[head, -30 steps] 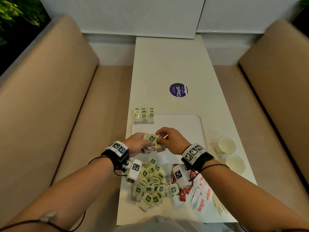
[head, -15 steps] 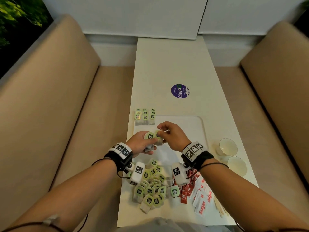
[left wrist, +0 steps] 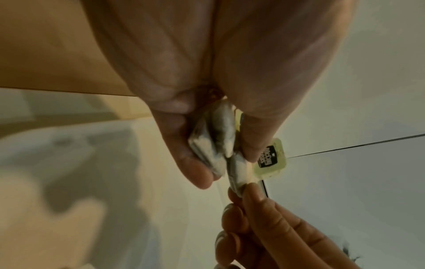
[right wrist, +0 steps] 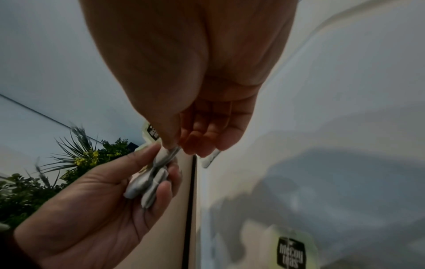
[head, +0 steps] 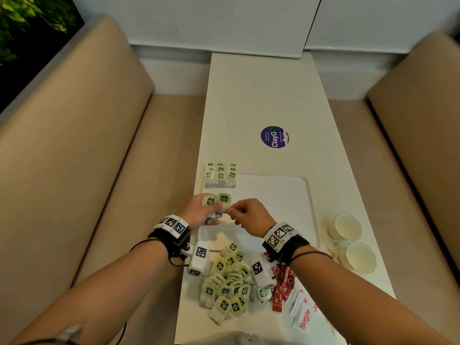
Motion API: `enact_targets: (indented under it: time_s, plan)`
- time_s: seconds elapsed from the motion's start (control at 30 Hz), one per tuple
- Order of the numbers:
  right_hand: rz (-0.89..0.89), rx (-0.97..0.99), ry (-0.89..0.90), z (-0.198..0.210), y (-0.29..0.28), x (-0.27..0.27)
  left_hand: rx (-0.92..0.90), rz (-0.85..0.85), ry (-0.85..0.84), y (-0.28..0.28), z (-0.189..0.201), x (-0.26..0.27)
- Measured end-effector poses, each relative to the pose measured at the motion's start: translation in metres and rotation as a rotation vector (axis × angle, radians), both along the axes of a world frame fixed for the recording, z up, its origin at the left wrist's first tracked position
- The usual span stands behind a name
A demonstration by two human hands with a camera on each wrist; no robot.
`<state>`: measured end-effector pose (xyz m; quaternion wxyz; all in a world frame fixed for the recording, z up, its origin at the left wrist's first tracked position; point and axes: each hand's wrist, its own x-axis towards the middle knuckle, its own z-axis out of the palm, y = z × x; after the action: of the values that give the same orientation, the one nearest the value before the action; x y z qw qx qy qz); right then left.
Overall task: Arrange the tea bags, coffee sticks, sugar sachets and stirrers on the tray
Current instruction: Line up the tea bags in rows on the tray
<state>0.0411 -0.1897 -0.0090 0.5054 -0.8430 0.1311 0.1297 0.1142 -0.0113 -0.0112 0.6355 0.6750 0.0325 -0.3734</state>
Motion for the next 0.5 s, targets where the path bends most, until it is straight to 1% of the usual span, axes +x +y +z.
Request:
enact_targets:
  time_s: [0.33,0.5]
  plan:
    - [0.033,-0.06,0.063,-0.02,0.016,0.03,0.024,0.082,0.078,0.013,-0.017,0.009]
    - [0.005,-0.057,0.095,-0.031,0.021,0.046,0.023,0.18,0.134,0.017,-0.03,0.02]
